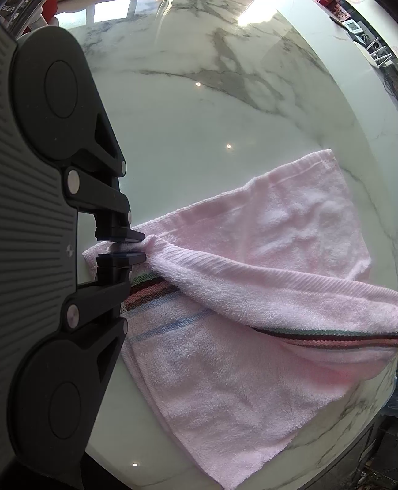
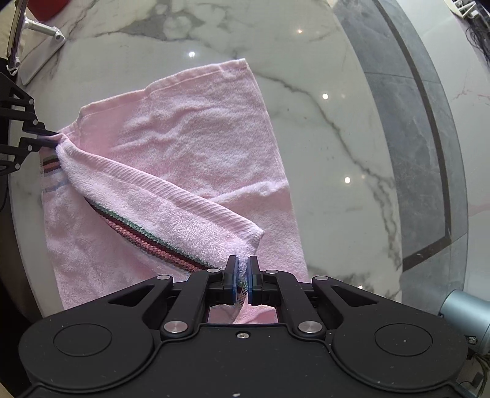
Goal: Fold towel
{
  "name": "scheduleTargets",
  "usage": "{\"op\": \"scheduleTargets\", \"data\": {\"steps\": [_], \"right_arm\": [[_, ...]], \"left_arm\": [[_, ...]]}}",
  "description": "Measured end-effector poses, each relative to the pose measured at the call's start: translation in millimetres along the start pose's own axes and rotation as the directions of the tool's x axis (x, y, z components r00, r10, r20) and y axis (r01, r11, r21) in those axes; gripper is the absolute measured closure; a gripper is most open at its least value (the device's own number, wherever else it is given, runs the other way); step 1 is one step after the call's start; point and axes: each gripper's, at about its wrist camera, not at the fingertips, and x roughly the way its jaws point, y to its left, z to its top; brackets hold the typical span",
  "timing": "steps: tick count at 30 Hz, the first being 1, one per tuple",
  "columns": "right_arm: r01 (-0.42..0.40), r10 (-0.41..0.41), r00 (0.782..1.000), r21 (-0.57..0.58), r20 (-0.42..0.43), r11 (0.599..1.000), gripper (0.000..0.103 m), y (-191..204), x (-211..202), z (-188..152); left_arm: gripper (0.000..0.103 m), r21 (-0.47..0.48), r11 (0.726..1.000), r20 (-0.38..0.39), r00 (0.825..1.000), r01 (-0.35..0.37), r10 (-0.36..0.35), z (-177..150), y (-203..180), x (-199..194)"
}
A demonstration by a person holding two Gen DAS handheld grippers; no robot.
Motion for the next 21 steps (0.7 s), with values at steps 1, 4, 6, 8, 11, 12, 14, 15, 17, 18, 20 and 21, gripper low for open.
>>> {"op": "scheduleTargets", "data": {"steps": [1, 4, 6, 8, 11, 12, 14, 15, 17, 18, 20, 21], "right_arm": [[0.012, -0.012, 1.0, -0.008, 0.005, 1.0, 0.102, -1.6, -5.4, 4.7], [0.037, -0.035, 0.999, -0.028, 0.037, 0.999, 0.103, -3.5, -19.6, 24.1], [0.027, -0.025, 0.998, -0.024, 0.052, 0.999, 0.103, -5.5, -24.9, 37.9], [-0.011, 0.012, 0.999, -0.019, 0.031, 1.0, 0.102, -6.8, -20.8, 47.1], [-0.051, 0.051, 0.998, -0.026, -0.031, 0.998, 0.1, -3.9, 3.7, 53.3], [-0.052, 0.05, 0.997, -0.034, -0.053, 0.998, 0.096, -2.3, 15.3, 52.6], [-0.054, 0.05, 0.995, -0.044, -0.085, 0.998, 0.09, -0.9, 32.7, 49.0], [-0.056, 0.051, 0.994, -0.053, -0.093, 0.997, 0.089, -0.3, 39.4, 46.6], [-0.067, 0.058, 0.994, -0.098, -0.09, 0.993, 0.084, 2.1, 50.9, 42.1], [-0.074, 0.063, 0.994, -0.128, -0.086, 0.989, 0.084, 3.6, 55.4, 40.5], [-0.077, 0.063, 0.995, -0.193, -0.075, 0.978, 0.08, 7.1, 62.5, 38.2], [-0.077, 0.062, 0.995, -0.219, -0.075, 0.973, 0.079, 8.6, 64.7, 37.6]], "left_arm": [[0.098, -0.002, 1.0, 0.002, 1.0, 0.001, -0.001, -0.6, 0.8, 0.0], [0.098, -0.008, 1.0, 0.008, 1.0, 0.006, -0.006, -2.2, 3.0, 0.1], [0.098, -0.013, 1.0, 0.013, 1.0, 0.014, -0.014, -3.6, 5.3, 0.3], [0.098, -0.013, 1.0, 0.016, 1.0, 0.015, -0.015, -4.4, 5.9, 0.4], [0.098, -0.005, 1.0, 0.02, 1.0, 0.011, -0.011, -5.2, 5.3, 0.4], [0.098, -0.003, 1.0, 0.021, 1.0, 0.01, -0.01, -5.3, 5.1, 0.3], [0.098, -0.001, 1.0, 0.021, 1.0, 0.01, -0.01, -4.6, 4.8, -0.7], [0.098, 0.0, 1.0, 0.021, 1.0, 0.01, -0.01, -4.1, 4.7, -1.1], [0.098, 0.003, 1.0, 0.018, 1.0, 0.01, -0.01, -2.0, 3.9, -2.1], [0.098, 0.005, 1.0, 0.017, 1.0, 0.01, -0.01, -1.0, 3.5, -2.6], [0.098, 0.011, 1.0, 0.011, 1.0, 0.01, -0.01, 1.0, 3.0, -2.7], [0.098, 0.015, 1.0, 0.007, 1.0, 0.01, -0.01, 1.9, 2.8, -2.5]]}}
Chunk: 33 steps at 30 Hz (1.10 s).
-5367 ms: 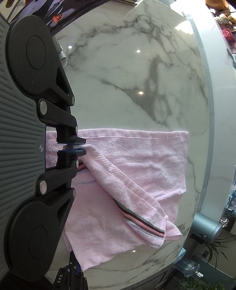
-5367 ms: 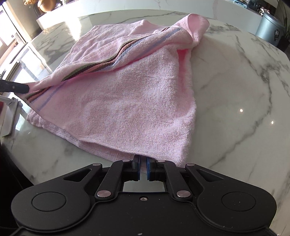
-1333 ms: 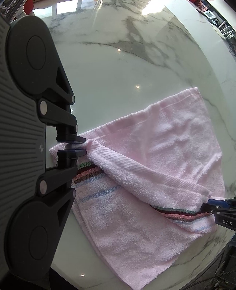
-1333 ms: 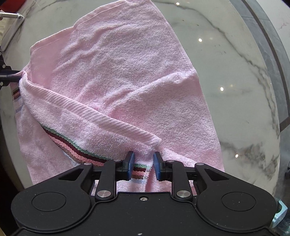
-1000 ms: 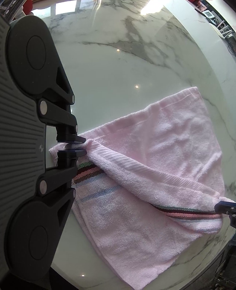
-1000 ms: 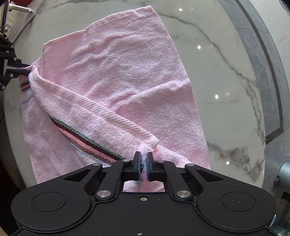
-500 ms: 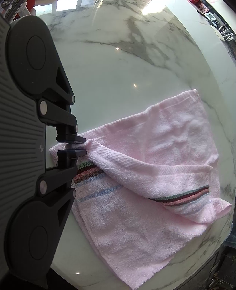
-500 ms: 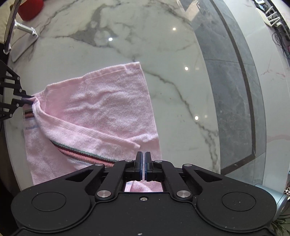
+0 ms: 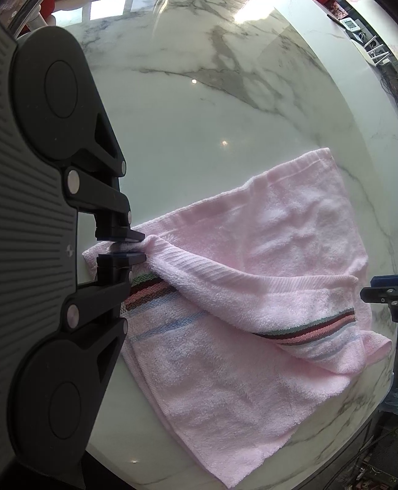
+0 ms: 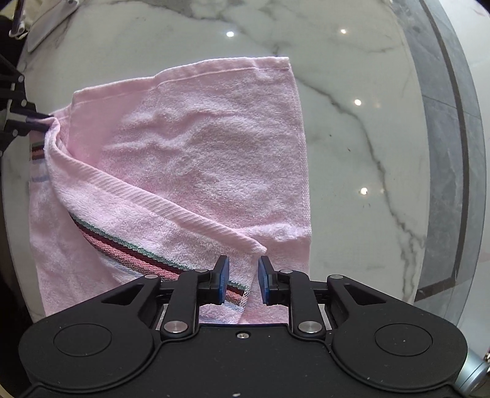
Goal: Fold towel
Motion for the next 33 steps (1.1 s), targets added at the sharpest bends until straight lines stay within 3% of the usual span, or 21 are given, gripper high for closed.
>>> {"op": "scheduleTargets", "data": {"steps": [6, 12, 15, 21, 33], "right_arm": [[0.051, -0.055, 0.998, -0.179, -0.018, 0.982, 0.078, 12.5, 19.4, 3.1], [0.051, -0.066, 0.997, -0.263, -0.046, 0.963, 0.078, 20.8, 32.7, 2.5], [0.057, -0.072, 0.996, -0.284, -0.043, 0.957, 0.079, 24.2, 32.2, 1.0], [0.092, -0.11, 0.993, -0.297, -0.043, 0.95, 0.099, 33.5, 27.8, -2.4], [0.112, -0.124, 0.992, -0.3, -0.02, 0.947, 0.099, 40.4, -20.1, -1.6]], "left_arm": [[0.098, 0.018, 1.0, -0.023, 1.0, 0.001, -0.001, 4.2, -2.1, 0.3], [0.098, 0.013, 1.0, -0.022, 1.0, 0.006, -0.006, 4.8, -4.4, 0.8], [0.098, 0.01, 1.0, -0.02, 1.0, 0.009, -0.008, 4.4, -6.2, 0.7], [0.098, 0.005, 1.0, -0.014, 1.0, 0.01, -0.01, 1.3, -8.0, -2.0], [0.098, 0.001, 1.0, -0.003, 1.0, 0.009, -0.009, -1.5, -8.2, -0.5]]}}
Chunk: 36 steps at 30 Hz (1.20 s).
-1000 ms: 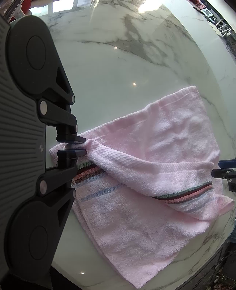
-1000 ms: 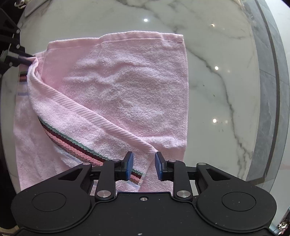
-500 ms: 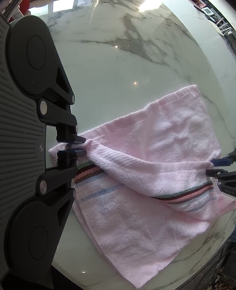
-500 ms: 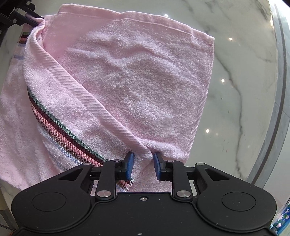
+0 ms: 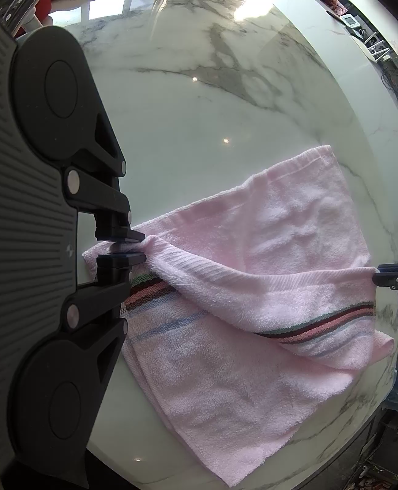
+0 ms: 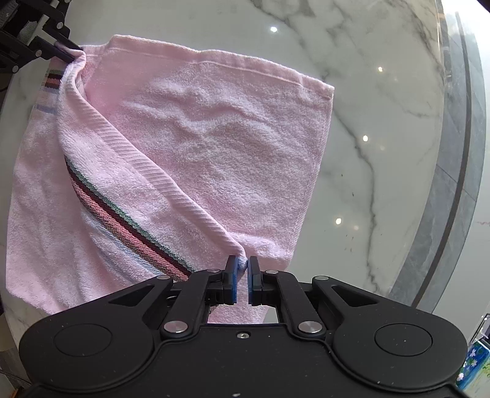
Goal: Fold towel
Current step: 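Pull the striped corner flat with the right gripper while the left gripper holds the edge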
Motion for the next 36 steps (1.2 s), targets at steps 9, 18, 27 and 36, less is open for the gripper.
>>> {"op": "scheduleTargets", "data": {"steps": [9, 18, 27, 36], "right_arm": [[0.096, -0.089, 0.991, -0.068, 0.104, 0.993, 0.099, -17.3, -66.1, 37.7], [0.131, -0.107, 0.982, -0.155, 0.159, 0.979, 0.099, -40.7, -56.6, 95.8], [0.115, -0.1, 0.989, -0.143, 0.108, 0.983, 0.099, -54.7, 6.7, 126.3], [0.118, -0.107, 0.986, -0.078, 0.128, 0.99, 0.096, -65.4, 30.2, 130.6]], "left_arm": [[0.098, -0.01, 1.0, 0.008, 1.0, 0.0, 0.0, 1.0, -3.8, 4.9], [0.098, -0.01, 1.0, 0.016, 1.0, 0.002, -0.001, 1.5, -9.7, 8.7], [0.098, -0.007, 1.0, 0.023, 1.0, 0.005, -0.004, -4.3, -6.7, 1.7], [0.098, -0.012, 1.0, 0.027, 1.0, 0.008, -0.007, -2.6, -5.6, -0.8]]}}
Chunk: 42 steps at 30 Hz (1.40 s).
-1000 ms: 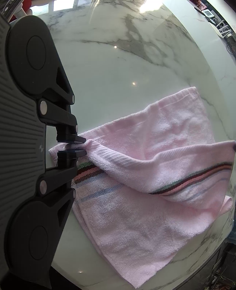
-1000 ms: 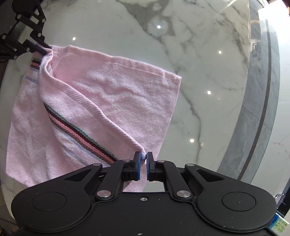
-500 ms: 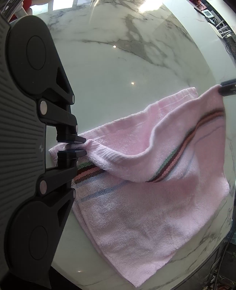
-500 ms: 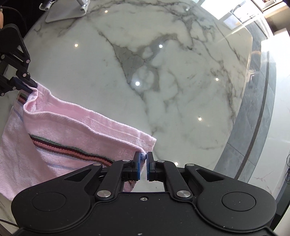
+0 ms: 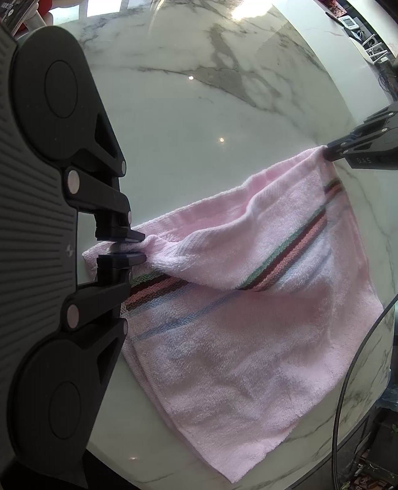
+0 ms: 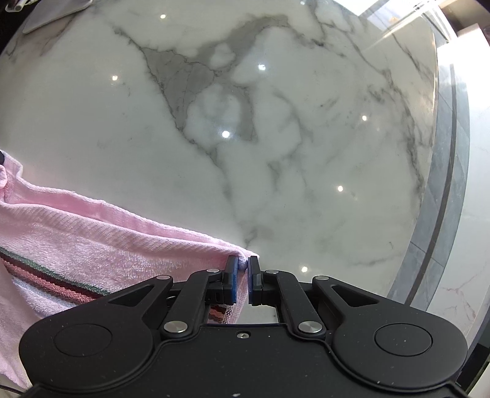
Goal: Fold towel
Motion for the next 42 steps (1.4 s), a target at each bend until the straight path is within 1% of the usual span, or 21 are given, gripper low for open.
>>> {"op": "scheduleTargets", "data": {"steps": [1, 3, 4, 5, 7, 10, 13, 16, 17, 19, 21, 23, 24, 27, 30, 34, 35, 36, 37, 38, 42], "right_arm": [[0.004, -0.004, 1.0, 0.013, 0.004, 1.0, 0.094, -0.2, -0.3, -0.7], [0.026, -0.026, 1.0, 0.047, 0.004, 0.999, 0.077, -0.5, -3.2, -5.7], [0.034, -0.034, 0.999, 0.064, 0.001, 0.997, 0.064, 0.4, -7.1, -11.1], [0.042, -0.042, 0.999, 0.082, -0.001, 0.996, 0.063, 1.4, -11.0, -16.6], [0.05, -0.05, 0.999, 0.123, -0.003, 0.991, 0.062, 5.2, -20.4, -31.0], [0.048, -0.05, 0.999, 0.225, 0.003, 0.973, 0.063, 17.3, -38.6, -65.3], [0.012, -0.02, 1.0, 0.371, 0.016, 0.928, 0.063, 42.8, -54.8, -109.9], [0.013, -0.018, 1.0, 0.47, 0.007, 0.882, 0.064, 75.8, -64.6, -141.8], [0.01, -0.015, 1.0, 0.51, 0.005, 0.86, 0.064, 90.6, -68.2, -154.2], [-0.002, -0.004, 1.0, 0.56, 0.01, 0.828, 0.064, 117.0, -73.3, -170.5], [-0.017, 0.004, 1.0, 0.599, 0.024, 0.8, 0.063, 154.0, -79.7, -183.3], [-0.045, 0.022, 0.999, 0.637, 0.043, 0.77, 0.063, 182.7, -83.7, -189.3], [-0.058, 0.033, 0.998, 0.658, 0.051, 0.751, 0.063, 197.2, -84.6, -191.1], [-0.1, 0.072, 0.995, 0.685, 0.07, 0.721, 0.063, 233.9, -82.9, -188.3], [-0.145, 0.098, 0.989, 0.694, 0.108, 0.705, 0.063, 261.5, -83.6, -183.0], [-0.183, 0.113, 0.983, 0.721, 0.145, 0.668, 0.063, 281.0, -81.2, -183.5], [-0.194, 0.118, 0.981, 0.729, 0.154, 0.656, 0.063, 285.0, -79.6, -184.0], [-0.199, 0.12, 0.98, 0.736, 0.159, 0.647, 0.063, 288.9, -77.4, -184.0], [-0.198, 0.118, 0.98, 0.74, 0.16, 0.643, 0.063, 292.2, -75.4, -183.4], [-0.198, 0.116, 0.98, 0.746, 0.162, 0.636, 0.063, 295.7, -72.9, -182.7], [-0.21, 0.109, 0.977, 0.766, 0.181, 0.608, 0.063, 308.5, -63.5, -180.5]], "left_arm": [[0.098, -0.002, 1.0, 0.0, 1.0, 0.0, 0.0, -0.9, -0.2, -1.5], [0.098, -0.003, 1.0, -0.002, 1.0, -0.001, 0.001, -1.7, -0.7, -3.4], [0.098, -0.003, 1.0, -0.002, 1.0, -0.001, 0.001, -2.9, 0.0, -5.1], [0.098, -0.005, 1.0, -0.001, 1.0, -0.002, 0.002, -4.1, 0.6, -6.9], [0.098, -0.008, 1.0, 0.0, 1.0, -0.002, 0.002, -5.7, 1.6, -9.1], [0.097, -0.017, 1.0, -0.002, 1.0, -0.001, 0.001, -7.5, 3.4, -12.1], [0.097, -0.035, 0.999, -0.001, 1.0, 0.003, -0.003, -7.5, 4.0, -12.3], [0.097, -0.073, 0.997, 0.011, 1.0, 0.025, -0.024, -10.3, 9.2, -13.8], [0.097, -0.091, 0.995, 0.015, 0.999, 0.041, -0.04, -12.3, 12.2, -14.8], [0.096, -0.118, 0.991, 0.015, 0.997, 0.071, -0.069, -16.0, 16.5, -17.3], [0.095, -0.136, 0.986, 0.015, 0.996, 0.093, -0.092, -19.1, 19.3, -19.7], [0.093, -0.131, 0.986, 0.017, 0.995, 0.1, -0.099, -21.2, 18.2, -24.3], [0.09, -0.129, 0.986, 0.018, 0.994, 0.105, -0.103, -22.3, 17.3, -26.8], [0.088, -0.126, 0.984, 0.013, 0.992, 0.128, -0.128, -24.9, 13.9, -32.2], [0.088, -0.126, 0.984, 0.009, 0.992, 0.129, -0.129, -28.4, 10.3, -37.5], [0.087, -0.109, 0.988, -0.002, 0.994, 0.108, -0.109, -33.0, 7.9, -44.7], [0.084, -0.095, 0.99, -0.003, 0.994, 0.105, -0.106, -35.0, 6.8, -47.3], [0.075, -0.078, 0.992, -0.003, 0.995, 0.1, -0.1, -37.2, 5.3, -50.2], [0.062, -0.052, 0.995, 0.005, 0.996, 0.089, -0.089, -39.6, 2.4, -53.4], [0.059, -0.028, 0.997, 0.009, 0.997, 0.078, -0.078, -41.6, -0.4, -55.0], [0.057, 0.009, 0.999, 0.0, 0.999, 0.052, -0.052, -45.6, -5.3, -54.5]]}}
